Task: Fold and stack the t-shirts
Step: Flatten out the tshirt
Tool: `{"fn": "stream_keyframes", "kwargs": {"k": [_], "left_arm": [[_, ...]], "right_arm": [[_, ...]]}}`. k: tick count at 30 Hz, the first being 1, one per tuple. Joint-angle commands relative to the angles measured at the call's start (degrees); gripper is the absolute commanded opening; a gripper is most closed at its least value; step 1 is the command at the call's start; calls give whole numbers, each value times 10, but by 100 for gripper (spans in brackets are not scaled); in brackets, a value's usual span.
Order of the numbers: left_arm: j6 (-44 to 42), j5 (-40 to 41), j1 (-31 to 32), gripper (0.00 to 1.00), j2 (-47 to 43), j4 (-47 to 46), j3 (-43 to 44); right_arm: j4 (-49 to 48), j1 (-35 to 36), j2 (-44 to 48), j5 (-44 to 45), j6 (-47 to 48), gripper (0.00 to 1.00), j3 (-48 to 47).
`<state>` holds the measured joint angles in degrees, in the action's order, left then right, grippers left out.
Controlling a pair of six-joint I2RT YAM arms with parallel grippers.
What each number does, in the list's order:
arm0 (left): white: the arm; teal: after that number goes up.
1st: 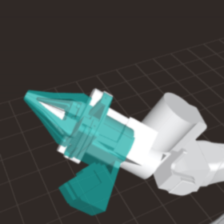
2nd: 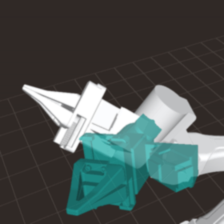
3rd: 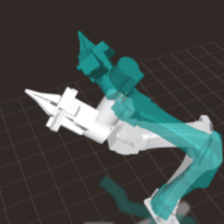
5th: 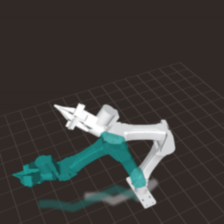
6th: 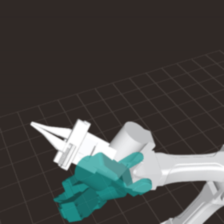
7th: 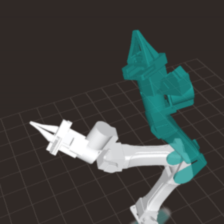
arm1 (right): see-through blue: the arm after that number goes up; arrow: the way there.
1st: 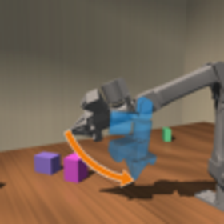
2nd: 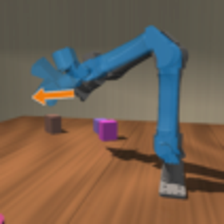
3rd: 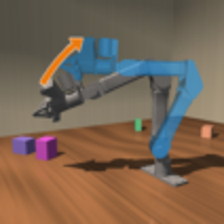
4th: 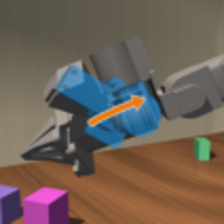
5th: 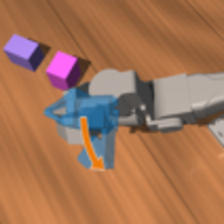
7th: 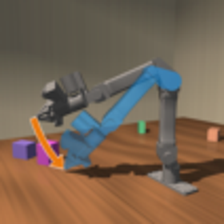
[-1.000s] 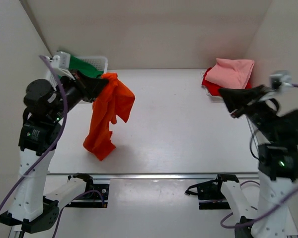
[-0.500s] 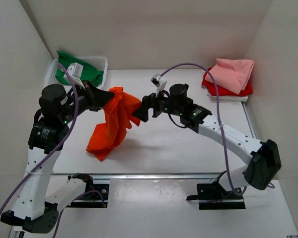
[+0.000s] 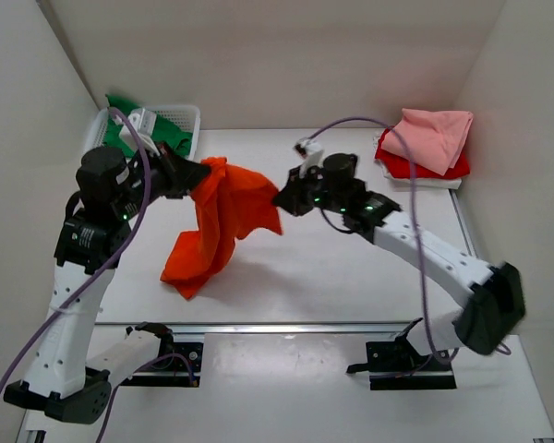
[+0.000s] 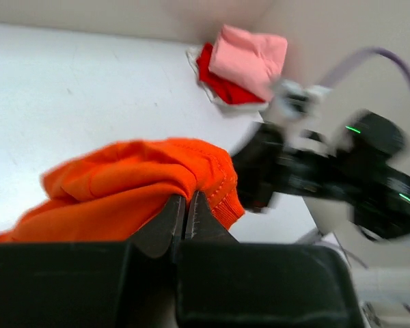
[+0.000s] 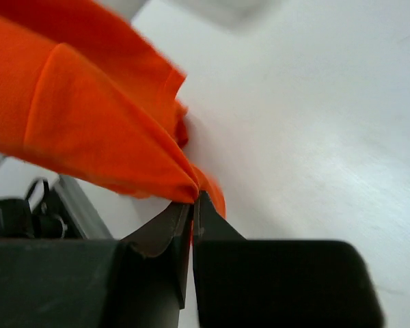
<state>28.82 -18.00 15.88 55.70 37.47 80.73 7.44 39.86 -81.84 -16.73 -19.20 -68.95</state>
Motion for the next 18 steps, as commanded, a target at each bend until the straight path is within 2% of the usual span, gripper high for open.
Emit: {"fn": "stream_keyframes", "kwargs": {"k": [1,5,7,9,10,11,12,13,14,15,17,18], "left_arm": [[-14,32,-13,0,75,-34,126],[25,10,3,0,145,-64,250],[91,-27,16,0,194,-145,271],[158,-124,22,0,270,-214,300],[175,-134,41,0,348,-220,369],[176,-151,51,0,391,-208,482],[175,-158,64,0,477,-171,553],[193,-159,73,0,546,-160,674],[208,-174,73,0,567,-169,726],[243,-198,70,0,581,-209,722],[250,-215,50,0,541,-253,619],[225,-212,33,0,495,-280,510]], "right_arm": [[15,-62,168,92,-5,0,-26],[90,-116,255,159,26,0,-101],[103,-145,271,197,44,0,-138],[101,-244,258,173,58,0,-180],[110,-283,230,106,48,0,-223],[116,-363,205,28,40,0,-243],[111,-418,202,-19,23,0,-269],[106,-436,200,-29,13,0,-288],[106,-439,201,-8,18,0,-298],[115,-422,200,3,35,0,-318],[152,-381,186,12,53,0,-354],[159,-341,179,20,63,0,-356]]}}
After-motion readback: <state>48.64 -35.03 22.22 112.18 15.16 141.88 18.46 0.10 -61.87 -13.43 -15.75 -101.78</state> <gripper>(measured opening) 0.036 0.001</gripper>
